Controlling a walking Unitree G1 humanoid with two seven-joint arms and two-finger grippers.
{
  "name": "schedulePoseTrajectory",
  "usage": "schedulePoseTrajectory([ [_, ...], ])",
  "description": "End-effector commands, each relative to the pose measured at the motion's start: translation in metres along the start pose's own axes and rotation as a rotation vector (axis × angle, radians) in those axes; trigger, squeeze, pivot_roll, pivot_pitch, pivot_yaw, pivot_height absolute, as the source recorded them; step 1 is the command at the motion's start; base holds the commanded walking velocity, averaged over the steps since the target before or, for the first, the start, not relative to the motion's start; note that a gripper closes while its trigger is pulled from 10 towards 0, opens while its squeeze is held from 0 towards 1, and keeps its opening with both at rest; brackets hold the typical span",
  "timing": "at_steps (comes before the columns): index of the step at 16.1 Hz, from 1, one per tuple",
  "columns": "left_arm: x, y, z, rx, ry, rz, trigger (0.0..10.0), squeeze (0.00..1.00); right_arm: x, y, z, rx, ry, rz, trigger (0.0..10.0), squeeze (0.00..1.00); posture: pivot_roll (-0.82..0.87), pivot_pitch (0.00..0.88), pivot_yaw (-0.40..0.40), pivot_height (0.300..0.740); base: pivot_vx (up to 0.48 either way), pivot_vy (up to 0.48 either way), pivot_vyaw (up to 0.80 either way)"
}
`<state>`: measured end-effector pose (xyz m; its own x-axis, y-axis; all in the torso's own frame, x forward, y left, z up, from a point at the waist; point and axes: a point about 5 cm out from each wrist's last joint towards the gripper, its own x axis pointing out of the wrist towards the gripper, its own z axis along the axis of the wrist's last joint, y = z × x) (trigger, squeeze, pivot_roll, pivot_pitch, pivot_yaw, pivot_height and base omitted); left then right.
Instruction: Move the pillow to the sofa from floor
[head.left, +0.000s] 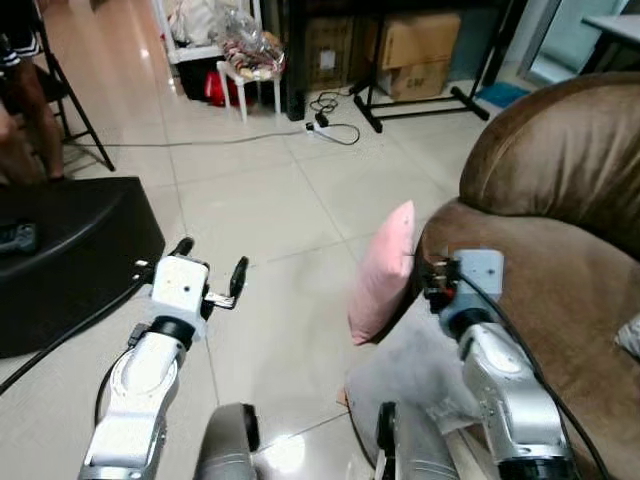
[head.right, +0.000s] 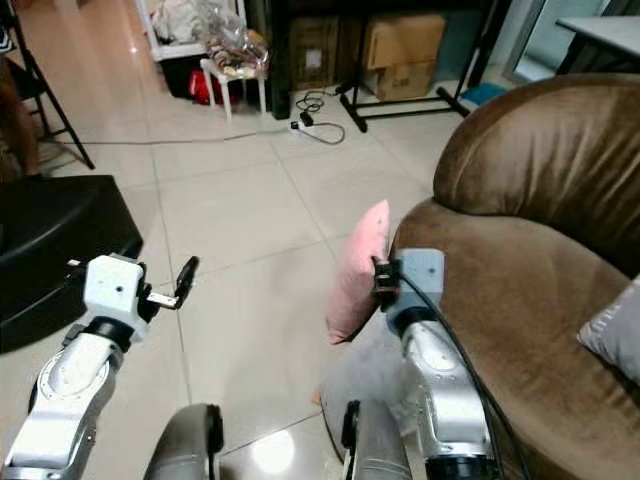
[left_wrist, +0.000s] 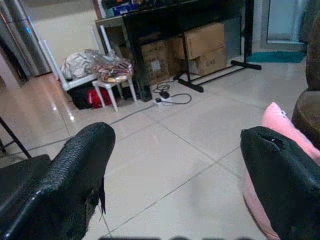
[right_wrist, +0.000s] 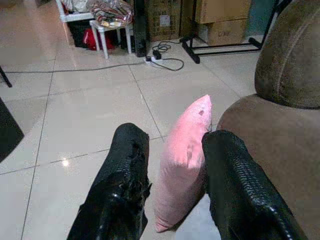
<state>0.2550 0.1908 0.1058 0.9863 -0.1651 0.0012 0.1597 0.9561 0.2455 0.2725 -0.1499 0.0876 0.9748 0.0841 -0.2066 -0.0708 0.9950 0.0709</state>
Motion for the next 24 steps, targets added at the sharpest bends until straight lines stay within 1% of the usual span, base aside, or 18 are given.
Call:
schedulePoseTrajectory([
  [1, -0.001, 0.001, -0.002, 0.0, 0.019, -0.014, 10.0, 0.24, 0.002, 0.003, 0.0, 0.005, 0.009, 0.011, 10.0, 0.0, -0.01, 0.0, -0.024, 0.551, 0.0, 0.0, 0.0],
  [8, 0.005, 0.0, -0.004, 0.019, 0.031, -0.075, 10.0, 0.24, 0.004, -0.006, -0.003, 0.014, 0.025, -0.046, 10.0, 0.0, -0.01, 0.0, -0.011, 0.486, 0.0, 0.0, 0.0],
  [10, 0.006, -0.001, -0.005, 0.022, 0.035, -0.094, 10.0, 0.24, 0.005, -0.011, -0.003, 0.016, 0.024, -0.063, 10.0, 0.0, -0.02, 0.0, -0.005, 0.461, 0.0, 0.0, 0.0],
  [14, 0.006, -0.003, -0.007, 0.022, 0.036, -0.109, 10.0, 0.24, 0.003, -0.012, -0.004, 0.003, 0.031, -0.064, 10.0, 0.0, -0.02, 0.0, -0.016, 0.421, 0.0, 0.0, 0.0],
  [16, 0.005, -0.005, -0.008, 0.021, 0.039, -0.112, 10.0, 0.24, 0.002, -0.013, -0.004, -0.001, 0.028, -0.063, 10.0, 0.0, -0.03, 0.0, -0.026, 0.411, 0.0, 0.0, 0.0],
  [18, 0.002, -0.007, -0.01, 0.02, 0.044, -0.123, 10.0, 0.24, 0.001, -0.015, -0.005, -0.004, 0.04, -0.058, 10.0, 0.0, -0.03, 0.0, -0.041, 0.411, 0.0, 0.0, 0.0],
  [19, 0.0, -0.01, -0.01, 0.028, 0.046, -0.144, 10.0, 0.24, 0.001, -0.018, -0.006, 0.014, 0.045, -0.06, 10.0, 1.0, -0.03, 0.0, -0.049, 0.411, 0.0, 0.0, 0.0],
  [21, -0.001, -0.016, -0.012, 0.021, 0.057, -0.219, 10.0, 0.24, 0.004, -0.027, -0.01, -0.022, 0.078, -0.08, 10.0, 1.0, -0.04, 0.0, -0.054, 0.411, 0.0, 0.0, 0.0],
  [23, -0.002, -0.024, -0.015, 0.016, 0.079, -0.341, 10.0, 0.24, 0.012, -0.036, -0.016, -0.069, 0.119, -0.105, 10.0, 1.0, -0.03, 0.0, -0.038, 0.411, 0.0, 0.0, 0.0],
  [24, 0.0, -0.026, -0.013, 0.006, 0.078, -0.389, 10.0, 0.24, 0.019, -0.04, -0.018, -0.093, 0.138, -0.106, 10.0, 1.0, -0.03, 0.0, -0.027, 0.411, 0.0, 0.0, 0.0],
])
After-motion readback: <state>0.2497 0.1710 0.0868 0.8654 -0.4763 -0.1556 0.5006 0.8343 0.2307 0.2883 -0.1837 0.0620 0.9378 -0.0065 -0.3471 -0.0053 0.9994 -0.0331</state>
